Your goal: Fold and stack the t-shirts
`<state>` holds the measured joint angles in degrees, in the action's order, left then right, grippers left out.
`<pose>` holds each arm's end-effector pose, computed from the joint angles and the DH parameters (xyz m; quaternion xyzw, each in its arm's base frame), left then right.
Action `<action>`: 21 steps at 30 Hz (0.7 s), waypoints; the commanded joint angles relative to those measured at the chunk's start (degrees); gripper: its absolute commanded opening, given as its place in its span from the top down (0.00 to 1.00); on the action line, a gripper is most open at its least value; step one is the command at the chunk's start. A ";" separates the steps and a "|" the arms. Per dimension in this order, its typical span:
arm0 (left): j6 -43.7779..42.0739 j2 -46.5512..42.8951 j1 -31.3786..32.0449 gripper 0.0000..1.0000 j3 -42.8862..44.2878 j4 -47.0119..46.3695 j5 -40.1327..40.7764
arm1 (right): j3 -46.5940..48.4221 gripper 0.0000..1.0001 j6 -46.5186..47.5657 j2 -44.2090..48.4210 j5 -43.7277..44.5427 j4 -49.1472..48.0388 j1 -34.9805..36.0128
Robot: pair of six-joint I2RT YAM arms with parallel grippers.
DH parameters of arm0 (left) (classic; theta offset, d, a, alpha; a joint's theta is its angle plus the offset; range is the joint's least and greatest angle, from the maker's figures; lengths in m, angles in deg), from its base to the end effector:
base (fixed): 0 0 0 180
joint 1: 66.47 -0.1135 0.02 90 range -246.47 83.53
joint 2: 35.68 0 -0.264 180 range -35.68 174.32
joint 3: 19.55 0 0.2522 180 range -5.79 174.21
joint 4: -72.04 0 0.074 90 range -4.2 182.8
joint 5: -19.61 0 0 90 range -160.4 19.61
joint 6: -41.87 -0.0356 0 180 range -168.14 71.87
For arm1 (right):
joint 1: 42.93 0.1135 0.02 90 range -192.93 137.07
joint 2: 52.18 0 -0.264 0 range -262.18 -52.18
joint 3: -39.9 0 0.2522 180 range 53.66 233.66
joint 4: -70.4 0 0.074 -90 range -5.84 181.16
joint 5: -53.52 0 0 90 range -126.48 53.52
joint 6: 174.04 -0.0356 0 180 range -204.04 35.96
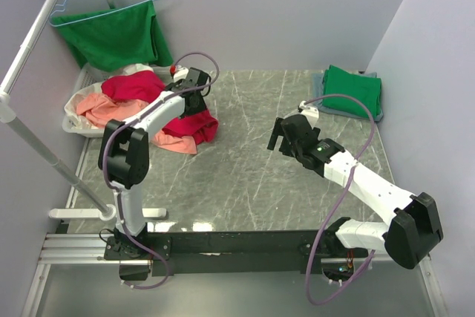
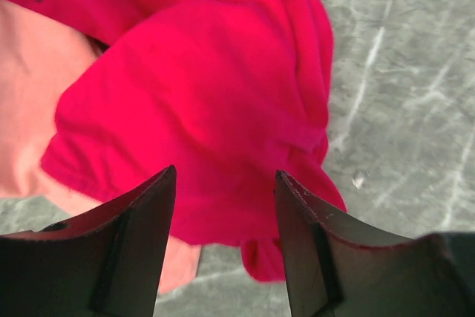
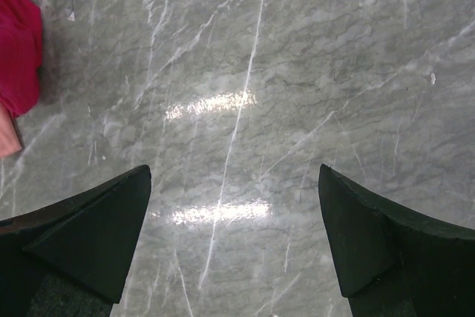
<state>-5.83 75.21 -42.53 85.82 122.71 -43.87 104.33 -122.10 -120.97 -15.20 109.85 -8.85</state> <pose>0.3940 -0.1575 0.2479 -0.2144 0.9087 0.0292 0.3570 0.2170 0.1312 0.2663 0.1038 0.9010 0.0897 0.4116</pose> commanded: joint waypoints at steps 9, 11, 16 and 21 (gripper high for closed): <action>-0.47 8.10 -2.06 0.43 2.95 -6.59 -4.73 | 0.04 0.00 0.53 0.86 0.34 -0.65 -0.25; -0.56 9.16 -2.06 0.45 4.36 -6.32 -4.99 | 0.04 0.00 0.71 0.94 0.61 -0.56 -0.16; -0.12 9.70 -1.97 0.67 5.07 -6.23 -5.61 | -0.05 0.00 0.62 1.38 0.52 -0.29 -0.25; 0.23 6.45 -1.53 0.99 4.62 -6.15 -5.43 | -0.31 0.00 0.10 1.12 1.31 -0.03 -0.25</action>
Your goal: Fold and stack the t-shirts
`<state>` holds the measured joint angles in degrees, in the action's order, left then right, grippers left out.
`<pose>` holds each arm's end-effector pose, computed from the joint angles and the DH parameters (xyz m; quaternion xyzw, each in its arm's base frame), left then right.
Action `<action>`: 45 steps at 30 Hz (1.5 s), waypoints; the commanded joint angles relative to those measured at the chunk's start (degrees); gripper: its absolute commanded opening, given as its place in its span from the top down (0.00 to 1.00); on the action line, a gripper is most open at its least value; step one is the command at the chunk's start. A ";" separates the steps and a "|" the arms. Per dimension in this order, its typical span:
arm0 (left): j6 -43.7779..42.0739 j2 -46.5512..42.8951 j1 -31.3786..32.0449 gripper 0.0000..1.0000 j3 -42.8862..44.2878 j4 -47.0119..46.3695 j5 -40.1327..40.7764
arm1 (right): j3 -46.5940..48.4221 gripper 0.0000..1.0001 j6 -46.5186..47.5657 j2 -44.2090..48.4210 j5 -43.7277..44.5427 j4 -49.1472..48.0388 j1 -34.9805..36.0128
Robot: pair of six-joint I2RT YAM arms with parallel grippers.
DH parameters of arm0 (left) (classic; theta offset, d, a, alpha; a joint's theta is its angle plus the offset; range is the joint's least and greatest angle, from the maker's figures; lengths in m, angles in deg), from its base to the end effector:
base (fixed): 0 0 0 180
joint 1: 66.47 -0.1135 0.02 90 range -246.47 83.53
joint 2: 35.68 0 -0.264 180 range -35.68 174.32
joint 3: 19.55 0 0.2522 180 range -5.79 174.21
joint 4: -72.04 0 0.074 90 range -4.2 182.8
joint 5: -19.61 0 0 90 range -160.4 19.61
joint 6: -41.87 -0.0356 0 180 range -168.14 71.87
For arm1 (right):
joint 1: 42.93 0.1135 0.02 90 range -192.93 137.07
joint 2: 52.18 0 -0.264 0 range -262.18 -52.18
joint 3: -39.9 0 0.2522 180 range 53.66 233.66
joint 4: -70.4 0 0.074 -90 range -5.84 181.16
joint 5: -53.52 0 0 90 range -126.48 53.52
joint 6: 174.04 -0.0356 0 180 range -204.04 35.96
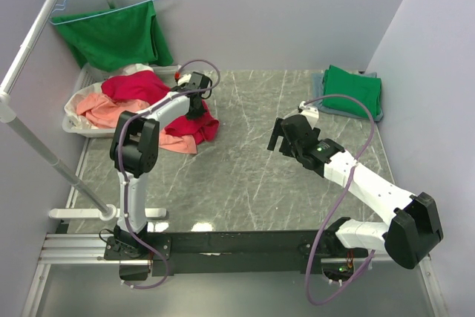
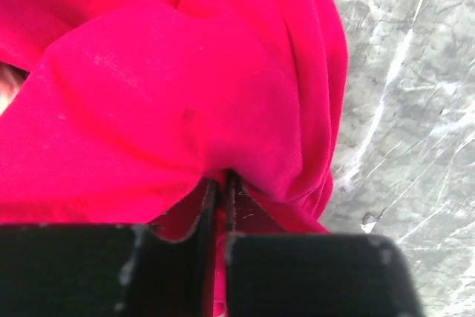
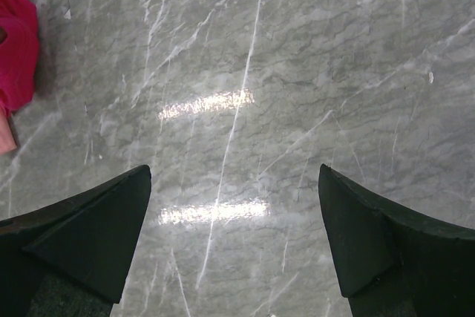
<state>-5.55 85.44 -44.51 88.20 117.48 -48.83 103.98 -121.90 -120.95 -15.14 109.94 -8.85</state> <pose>0.4290 -0.1589 0.1896 -0.2188 0.9219 0.0113 0.3195 0.2164 0.1308 0.2642 0.1018 0.9025 0.0864 0.4095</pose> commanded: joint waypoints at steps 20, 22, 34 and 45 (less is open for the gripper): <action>-5.93 -15.92 21.28 0.99 19.02 0.31 1.91 | 0.83 0.00 -1.68 3.29 6.17 6.21 -14.13; -6.81 -15.48 23.99 0.99 21.74 -0.57 0.07 | 1.00 0.00 -2.21 3.47 6.34 6.65 -15.88; -14.82 -7.48 34.56 0.99 34.59 -1.54 -3.20 | -0.14 0.00 -3.27 5.31 4.76 6.57 -21.51; -7.71 -6.77 31.49 0.99 25.81 2.15 16.57 | -2.42 0.01 0.33 6.72 -2.35 1.83 -22.04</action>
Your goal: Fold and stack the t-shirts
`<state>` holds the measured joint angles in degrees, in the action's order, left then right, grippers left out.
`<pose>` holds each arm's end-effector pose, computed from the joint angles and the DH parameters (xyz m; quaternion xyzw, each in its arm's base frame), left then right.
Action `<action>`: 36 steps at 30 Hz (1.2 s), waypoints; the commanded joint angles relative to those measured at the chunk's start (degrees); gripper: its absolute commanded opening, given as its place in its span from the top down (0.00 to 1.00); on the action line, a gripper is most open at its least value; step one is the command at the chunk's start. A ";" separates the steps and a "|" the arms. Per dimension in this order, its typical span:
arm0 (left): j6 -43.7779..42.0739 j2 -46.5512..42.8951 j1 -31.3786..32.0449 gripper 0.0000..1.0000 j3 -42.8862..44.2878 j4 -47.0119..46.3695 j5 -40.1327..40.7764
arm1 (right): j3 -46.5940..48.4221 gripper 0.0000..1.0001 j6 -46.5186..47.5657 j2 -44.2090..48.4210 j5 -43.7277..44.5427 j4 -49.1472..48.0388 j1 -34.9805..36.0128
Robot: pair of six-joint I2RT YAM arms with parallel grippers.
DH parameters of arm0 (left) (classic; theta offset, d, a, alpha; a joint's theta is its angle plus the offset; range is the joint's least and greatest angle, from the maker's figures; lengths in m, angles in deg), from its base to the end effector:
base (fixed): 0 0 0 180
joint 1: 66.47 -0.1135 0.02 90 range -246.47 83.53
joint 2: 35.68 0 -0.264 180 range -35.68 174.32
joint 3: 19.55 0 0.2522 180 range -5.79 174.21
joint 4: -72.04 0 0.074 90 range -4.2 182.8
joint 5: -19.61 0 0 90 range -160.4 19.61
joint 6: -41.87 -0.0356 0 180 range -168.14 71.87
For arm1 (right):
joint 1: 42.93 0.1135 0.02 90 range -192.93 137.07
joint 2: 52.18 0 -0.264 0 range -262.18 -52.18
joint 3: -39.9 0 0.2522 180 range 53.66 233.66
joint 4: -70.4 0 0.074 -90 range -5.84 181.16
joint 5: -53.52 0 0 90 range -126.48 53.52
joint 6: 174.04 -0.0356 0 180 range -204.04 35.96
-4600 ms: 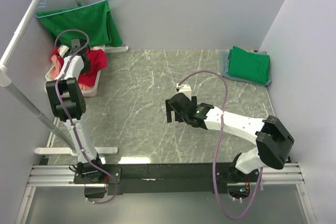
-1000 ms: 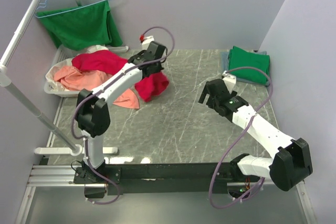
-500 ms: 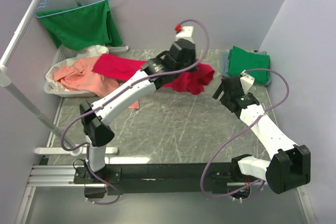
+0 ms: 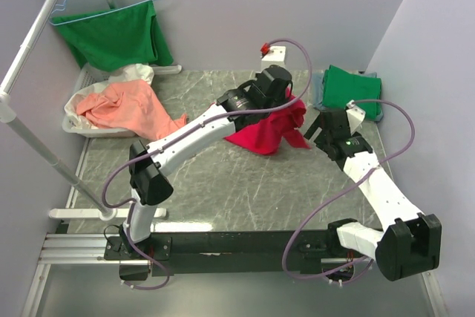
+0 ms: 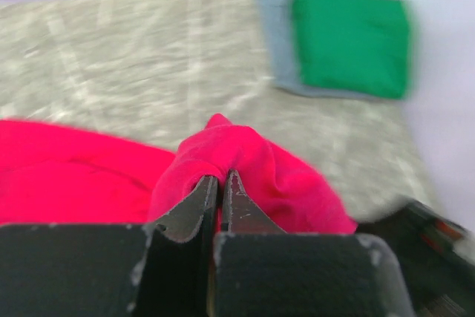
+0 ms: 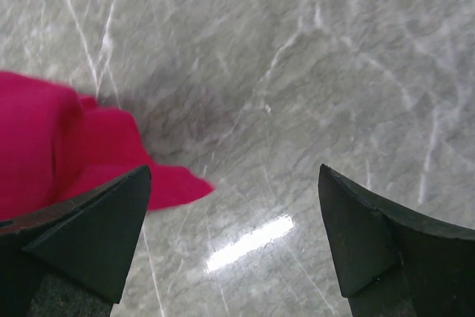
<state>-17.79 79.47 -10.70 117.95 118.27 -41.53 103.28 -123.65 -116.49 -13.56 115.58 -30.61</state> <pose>0.2739 -0.3720 0.4058 0.0460 0.8217 -0.2081 0.5286 0.2294 0.0359 0.2704 0.2866 0.8659 -0.0053 0.4100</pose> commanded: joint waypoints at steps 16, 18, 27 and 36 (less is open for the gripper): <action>20.72 2.35 -10.68 0.76 -26.09 6.12 12.09 | -5.33 0.01 7.71 3.15 -15.71 -11.73 2.97; 20.72 2.18 -11.38 0.58 -27.49 5.77 12.71 | -5.33 0.00 7.71 2.88 -15.54 -11.73 3.33; 24.58 -6.51 -15.94 0.34 -39.34 3.75 13.16 | -6.29 0.01 7.45 2.62 -15.45 -11.73 4.12; 25.02 -11.97 -21.40 0.34 -47.63 0.76 11.48 | -6.74 0.00 6.74 0.60 -14.74 -11.64 6.67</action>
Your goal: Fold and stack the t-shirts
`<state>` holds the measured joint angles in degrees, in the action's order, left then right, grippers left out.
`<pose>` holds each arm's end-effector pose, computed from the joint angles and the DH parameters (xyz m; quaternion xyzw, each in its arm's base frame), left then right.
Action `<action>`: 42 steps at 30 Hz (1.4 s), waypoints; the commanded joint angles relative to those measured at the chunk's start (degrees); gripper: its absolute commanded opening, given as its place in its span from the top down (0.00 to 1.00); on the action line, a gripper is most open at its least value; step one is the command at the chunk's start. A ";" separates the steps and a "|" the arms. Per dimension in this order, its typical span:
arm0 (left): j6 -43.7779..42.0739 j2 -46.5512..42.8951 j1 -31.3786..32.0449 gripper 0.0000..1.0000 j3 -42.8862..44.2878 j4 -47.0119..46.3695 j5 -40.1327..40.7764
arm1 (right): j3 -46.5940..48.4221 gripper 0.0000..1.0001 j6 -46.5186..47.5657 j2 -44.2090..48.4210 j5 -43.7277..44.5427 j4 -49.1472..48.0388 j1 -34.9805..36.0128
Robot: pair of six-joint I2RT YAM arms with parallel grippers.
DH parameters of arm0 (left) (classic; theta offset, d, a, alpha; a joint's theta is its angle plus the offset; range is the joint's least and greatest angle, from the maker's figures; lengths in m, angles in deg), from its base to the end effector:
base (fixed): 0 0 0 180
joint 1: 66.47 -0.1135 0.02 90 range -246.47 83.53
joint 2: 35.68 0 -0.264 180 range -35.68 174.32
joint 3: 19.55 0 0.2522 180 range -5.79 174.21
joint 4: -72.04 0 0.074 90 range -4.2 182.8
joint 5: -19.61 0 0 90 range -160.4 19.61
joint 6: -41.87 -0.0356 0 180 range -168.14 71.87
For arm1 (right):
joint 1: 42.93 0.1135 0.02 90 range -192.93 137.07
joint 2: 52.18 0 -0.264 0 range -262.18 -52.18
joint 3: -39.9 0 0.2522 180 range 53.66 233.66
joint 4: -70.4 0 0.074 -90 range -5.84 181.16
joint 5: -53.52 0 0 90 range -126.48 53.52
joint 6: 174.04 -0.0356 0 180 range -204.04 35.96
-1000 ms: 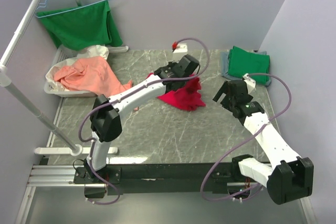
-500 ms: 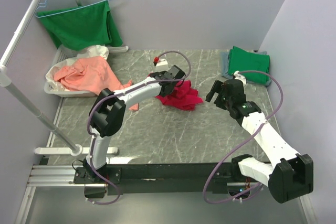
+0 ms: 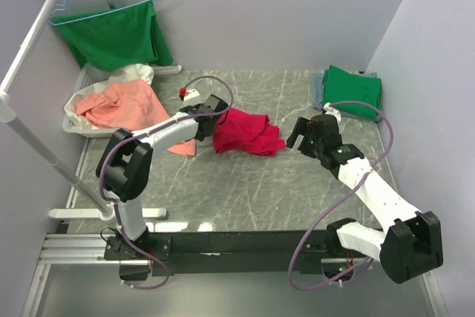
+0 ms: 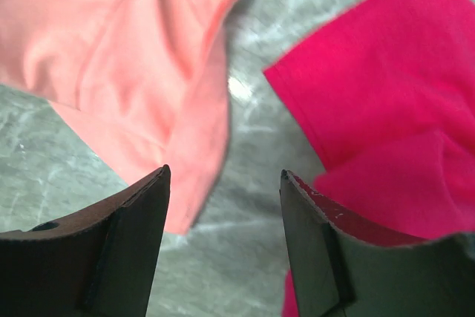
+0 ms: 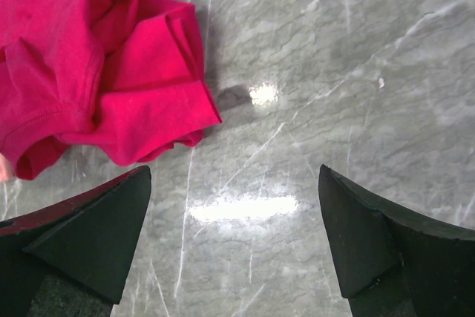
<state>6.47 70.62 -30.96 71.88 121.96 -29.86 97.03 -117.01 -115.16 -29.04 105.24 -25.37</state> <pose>0.3235 -0.2024 0.2107 -0.2263 0.8903 0.0939 0.3839 0.2243 0.0662 0.2517 0.1484 0.8951 0.1243 0.4016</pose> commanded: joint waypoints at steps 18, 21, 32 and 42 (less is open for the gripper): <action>-0.47 3.73 -8.17 0.38 -3.93 -6.01 -7.83 | 0.31 0.00 -0.69 0.31 4.16 0.89 2.04; -0.47 4.44 -8.52 0.43 -4.02 -6.54 -8.80 | 0.48 0.01 -0.69 0.40 4.33 1.15 2.04; 0.58 2.07 -9.49 0.99 -3.84 -4.26 -6.44 | 0.31 0.01 -0.87 0.14 4.69 1.24 2.04; -0.29 -12.34 -10.28 0.99 2.21 1.63 3.14 | 0.13 0.01 -1.30 -0.04 3.63 0.89 2.13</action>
<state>6.80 65.98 -40.41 68.55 121.72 -33.75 97.01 -117.64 -115.86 -25.45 106.35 -23.66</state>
